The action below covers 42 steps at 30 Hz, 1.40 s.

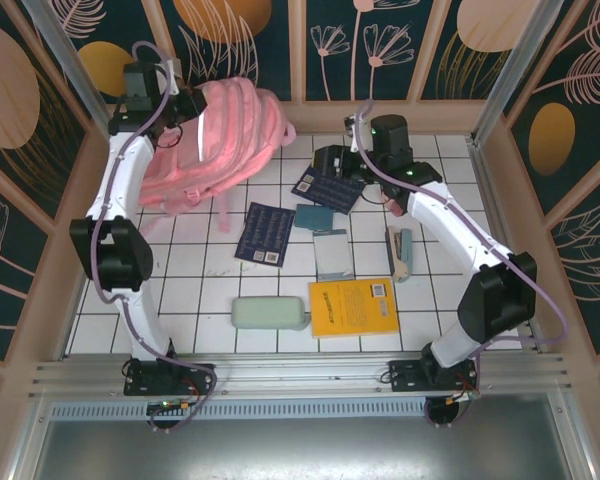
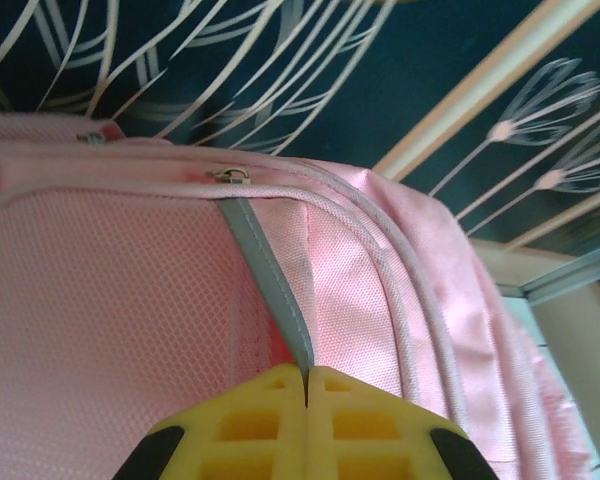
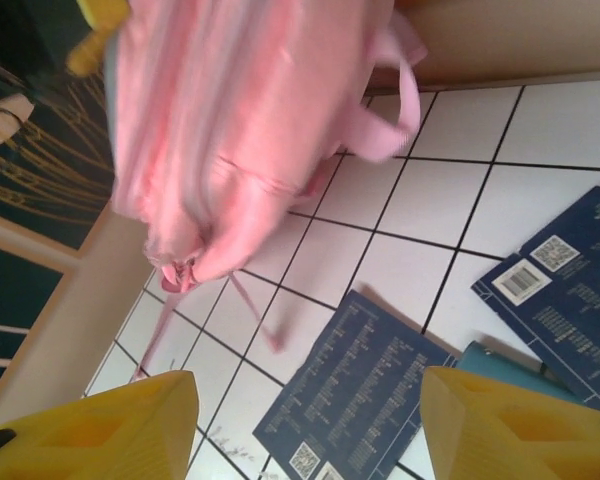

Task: Pack the student bag
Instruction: Pick up the student bag from the top-left of the table, then unzip the student bag at the top-left of the table.

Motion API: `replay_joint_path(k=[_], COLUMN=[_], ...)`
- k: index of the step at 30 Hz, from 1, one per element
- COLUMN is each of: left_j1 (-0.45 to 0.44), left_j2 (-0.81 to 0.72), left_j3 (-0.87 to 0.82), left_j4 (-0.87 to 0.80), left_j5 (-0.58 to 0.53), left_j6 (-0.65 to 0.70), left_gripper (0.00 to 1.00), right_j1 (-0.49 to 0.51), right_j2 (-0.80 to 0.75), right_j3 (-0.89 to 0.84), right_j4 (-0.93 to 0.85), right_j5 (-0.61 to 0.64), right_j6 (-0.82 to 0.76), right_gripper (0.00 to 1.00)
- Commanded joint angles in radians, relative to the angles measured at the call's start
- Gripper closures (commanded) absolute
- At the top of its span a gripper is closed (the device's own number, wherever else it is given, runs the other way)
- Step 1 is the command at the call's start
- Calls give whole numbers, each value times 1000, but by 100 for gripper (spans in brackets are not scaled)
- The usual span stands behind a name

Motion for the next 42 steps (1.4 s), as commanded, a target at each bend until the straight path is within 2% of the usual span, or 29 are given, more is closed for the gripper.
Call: replay_joint_path(k=[1,4,8,11,14,16,21,23,31,38,42], left_j1=[-12,-12,-13,-15,-29,-43,-76,-81,-83,-88,-95], left_j2=[-80,-128,-170,-189,-193,-190,-187,-188,-189,-185,-187], left_j3=[-8,-117,-257,-338,-357,-361,-381,-390,-388,-396,-392], left_j4=[131,246,346,448,479,489,515,521,527,589,594], left_j5=[136,225,257,297,317,327,351,357,369,403,412], left_j6=[-28,-117,-170,-247,-275,-284,-298,-301,-309,-367,-371], left_gripper=[100,100,100,100,100,100,100,100,100,100,100], right_j1=[24,44,47,34,2,-11,-1,1,-35,-24,-25], right_j2=[47,85,87,51,16,19,142,165,199,145,162], right_j3=[78,159,208,214,217,230,382,403,356,156,117], right_j4=[-66,-111,-149,-200,-235,-252,-435,-465,-456,-270,-183], right_j5=[-29,-44,-65,-13,22,21,92,156,180,14,-8], right_j6=[13,53,72,68,116,175,298,310,292,345,369], right_gripper=[34,31,31,31,32,35,49,49,41,35,32])
